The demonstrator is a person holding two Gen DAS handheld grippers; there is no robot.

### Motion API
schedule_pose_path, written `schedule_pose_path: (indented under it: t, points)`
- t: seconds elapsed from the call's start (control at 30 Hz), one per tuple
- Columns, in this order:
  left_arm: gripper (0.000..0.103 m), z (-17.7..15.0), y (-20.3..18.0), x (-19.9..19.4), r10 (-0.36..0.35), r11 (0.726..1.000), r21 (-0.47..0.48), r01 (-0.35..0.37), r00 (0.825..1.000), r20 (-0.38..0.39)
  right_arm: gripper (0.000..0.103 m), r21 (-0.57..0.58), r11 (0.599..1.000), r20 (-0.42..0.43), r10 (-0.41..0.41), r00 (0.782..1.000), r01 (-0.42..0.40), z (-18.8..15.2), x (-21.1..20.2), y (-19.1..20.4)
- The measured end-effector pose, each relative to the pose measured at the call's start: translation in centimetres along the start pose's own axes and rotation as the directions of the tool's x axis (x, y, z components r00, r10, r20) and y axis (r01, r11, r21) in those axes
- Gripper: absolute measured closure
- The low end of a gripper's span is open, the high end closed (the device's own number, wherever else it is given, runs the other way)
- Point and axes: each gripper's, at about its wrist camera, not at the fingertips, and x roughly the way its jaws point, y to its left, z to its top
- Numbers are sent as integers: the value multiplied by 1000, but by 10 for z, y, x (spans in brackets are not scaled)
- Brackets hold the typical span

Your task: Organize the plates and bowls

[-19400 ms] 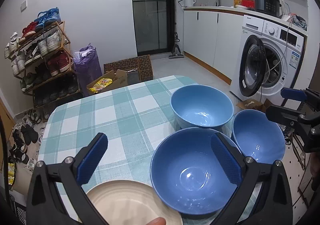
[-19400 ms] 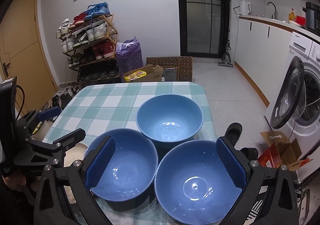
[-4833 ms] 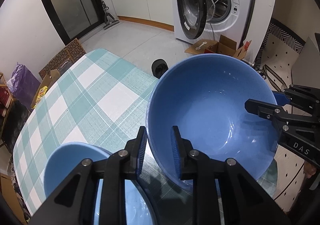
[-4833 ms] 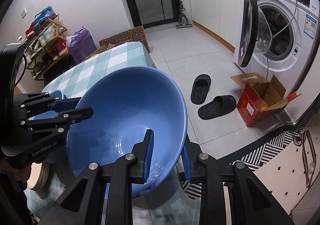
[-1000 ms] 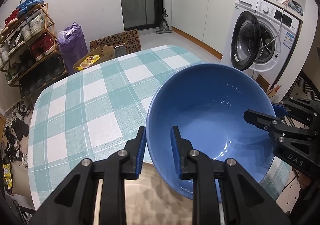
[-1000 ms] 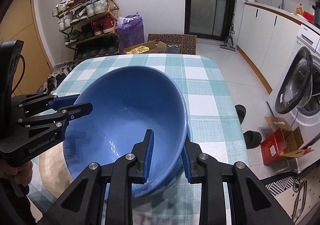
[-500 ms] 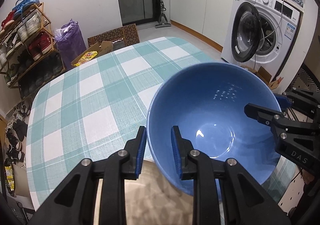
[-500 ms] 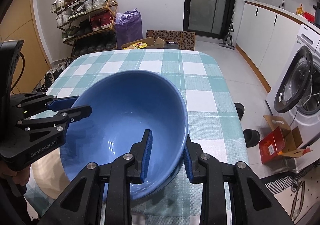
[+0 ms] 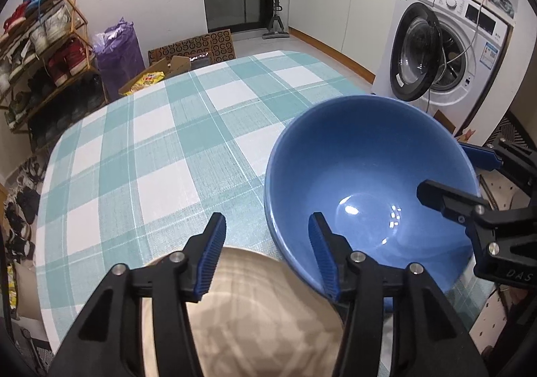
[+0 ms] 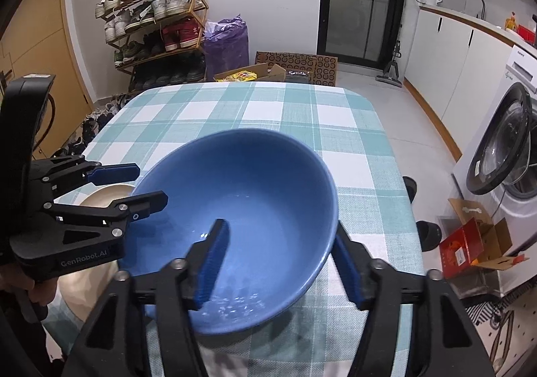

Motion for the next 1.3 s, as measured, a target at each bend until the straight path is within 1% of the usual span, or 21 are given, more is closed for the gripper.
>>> schedule_pose_path:
  t: [0.2,0.27,0.43,0.53,0.57,0.6,0.67,0.8,0.9,1.07,1.3]
  points:
    - [49,-3,0,1,-30,999,-13,30,1000,-3,24,7,1000,2,20,1000,-20,-5,0,-2]
    - [49,-3,-1,2,-40,999,-16,39,999,-9,22,5,1000,1,23,1000,-23,-7,0,-2]
    - [47,-5,-4,5,-51,999,-15,51,999,-17,22,15,999,-10,37,999,-37,-12,5,-6]
    - [43,-6,-6,6,-54,998,-19,54,998,-21,21,33,998,-17,57,998,-56,-16,10,-10]
    - [39,-6,-6,7,-54,998,-22,54,998,-22,21,38,997,-19,63,998,-62,-17,11,-11]
    - [33,-6,-5,8,-54,998,-26,54,998,-20,21,46,996,-24,74,997,-72,-18,14,-13]
    - [27,-7,-5,7,-52,998,-36,51,999,-8,21,57,995,-30,88,996,-86,-21,18,-15]
    - [27,-8,-3,8,-64,996,-54,64,998,-7,21,83,989,-28,124,992,-121,-26,24,-19]
    - [27,-10,-3,11,-59,996,-61,58,998,-14,21,112,983,-18,150,989,-147,-28,26,-23]
    - [27,-11,-5,12,-77,994,-72,77,997,-10,21,145,971,-3,193,981,-190,-30,28,-27]
    - [30,-12,-10,13,-142,987,-79,141,990,-10,22,169,958,-4,234,972,-230,-31,29,-27]
